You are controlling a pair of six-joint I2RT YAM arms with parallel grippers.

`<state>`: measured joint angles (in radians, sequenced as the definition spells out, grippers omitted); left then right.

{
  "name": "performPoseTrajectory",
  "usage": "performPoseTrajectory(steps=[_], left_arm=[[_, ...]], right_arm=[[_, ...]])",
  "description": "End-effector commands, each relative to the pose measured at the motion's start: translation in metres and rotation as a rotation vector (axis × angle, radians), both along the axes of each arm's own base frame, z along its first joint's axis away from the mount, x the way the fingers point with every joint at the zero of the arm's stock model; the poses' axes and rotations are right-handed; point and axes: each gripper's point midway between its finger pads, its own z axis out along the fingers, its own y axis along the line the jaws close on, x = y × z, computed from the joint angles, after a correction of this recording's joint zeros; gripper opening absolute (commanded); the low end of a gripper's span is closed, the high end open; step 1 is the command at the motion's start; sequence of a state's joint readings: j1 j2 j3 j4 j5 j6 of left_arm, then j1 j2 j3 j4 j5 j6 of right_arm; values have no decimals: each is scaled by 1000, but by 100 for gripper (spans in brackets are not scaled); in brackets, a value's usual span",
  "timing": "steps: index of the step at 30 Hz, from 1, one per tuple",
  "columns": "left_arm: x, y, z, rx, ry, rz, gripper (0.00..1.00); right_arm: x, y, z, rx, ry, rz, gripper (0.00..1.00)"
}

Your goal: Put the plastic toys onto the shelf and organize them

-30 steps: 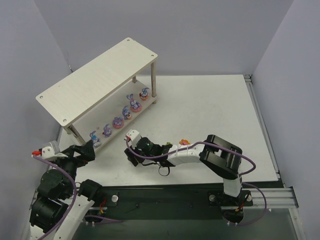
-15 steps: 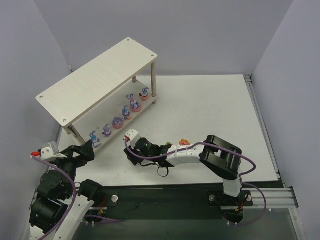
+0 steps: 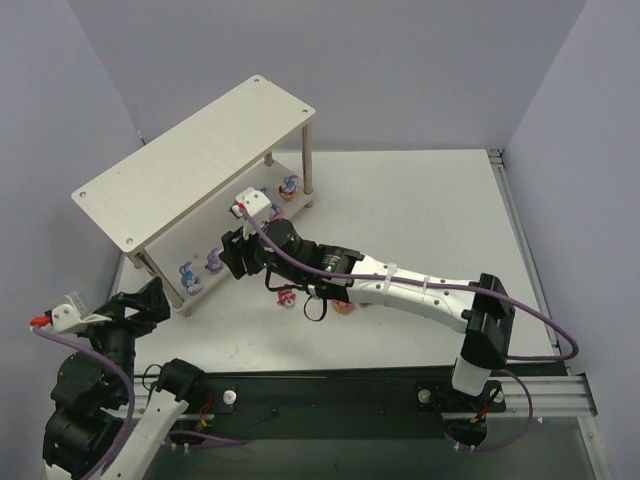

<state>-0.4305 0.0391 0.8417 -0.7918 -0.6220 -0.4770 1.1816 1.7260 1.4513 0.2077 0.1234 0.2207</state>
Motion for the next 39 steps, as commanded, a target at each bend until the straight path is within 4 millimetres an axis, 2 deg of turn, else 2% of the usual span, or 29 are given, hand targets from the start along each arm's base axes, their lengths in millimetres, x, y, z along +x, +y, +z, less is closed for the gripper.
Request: performPoseTrajectory(steps=[1, 2, 3, 4, 6, 9, 10, 11, 12, 13, 14, 16, 17, 18, 19, 20, 21, 26, 29, 31, 34, 39], left_arm=[[2, 2, 7, 19, 15, 13, 97], [2, 1, 9, 19, 14, 10, 97], [3, 0, 9, 20, 17, 5, 97], [4, -1, 10, 24, 22, 2, 97], [4, 0, 11, 32, 25, 3, 97], [3, 3, 13, 35, 29, 20, 97], [2, 6, 14, 34, 28, 37, 97], [1, 8, 16, 32, 21, 45, 97], [-1, 11, 19, 31, 11, 56, 97], [-5, 15, 26, 26, -10, 71, 97], [-7, 17, 31, 31, -20, 76, 97], [-14, 22, 44, 23, -52, 85, 97], [-16, 24, 48, 28, -57, 90, 97], [-20, 26, 52, 27, -64, 94, 97], [-22, 28, 54, 29, -64, 100, 97], [-27, 32, 61, 25, -80, 110, 97], [-29, 34, 63, 26, -84, 115, 97], [-50, 54, 80, 20, -119, 179, 97], [-58, 63, 85, 24, -132, 211, 97], [-64, 68, 88, 19, -146, 218, 97], [-68, 71, 87, 22, -146, 225, 97], [-70, 73, 86, 20, -144, 225, 97]], right_arm=[[21, -12, 61, 69, -21, -53, 0], [24, -10, 67, 74, -30, -48, 0], [29, -6, 86, 101, -53, -50, 0], [34, -7, 88, 90, -60, -55, 0], [39, -4, 108, 108, -92, -53, 0], [40, 2, 123, 125, -114, -36, 0], [40, 3, 138, 152, -127, -35, 0], [40, 4, 142, 161, -128, -35, 0], [40, 7, 143, 164, -124, -30, 0], [40, 8, 157, 189, -133, -30, 0], [38, 10, 163, 200, -134, -26, 0], [39, 15, 159, 185, -124, -27, 0], [36, 17, 171, 212, -130, -23, 0], [36, 24, 165, 206, -119, -17, 0], [36, 26, 169, 213, -122, -24, 0], [32, 29, 181, 237, -131, -21, 0], [33, 37, 173, 223, -122, -25, 0], [27, 59, 179, 259, -141, -37, 0], [21, 71, 180, 271, -165, -34, 0], [20, 79, 190, 321, -188, -36, 0], [22, 87, 191, 344, -199, -35, 0], [28, 99, 183, 350, -217, -44, 0]])
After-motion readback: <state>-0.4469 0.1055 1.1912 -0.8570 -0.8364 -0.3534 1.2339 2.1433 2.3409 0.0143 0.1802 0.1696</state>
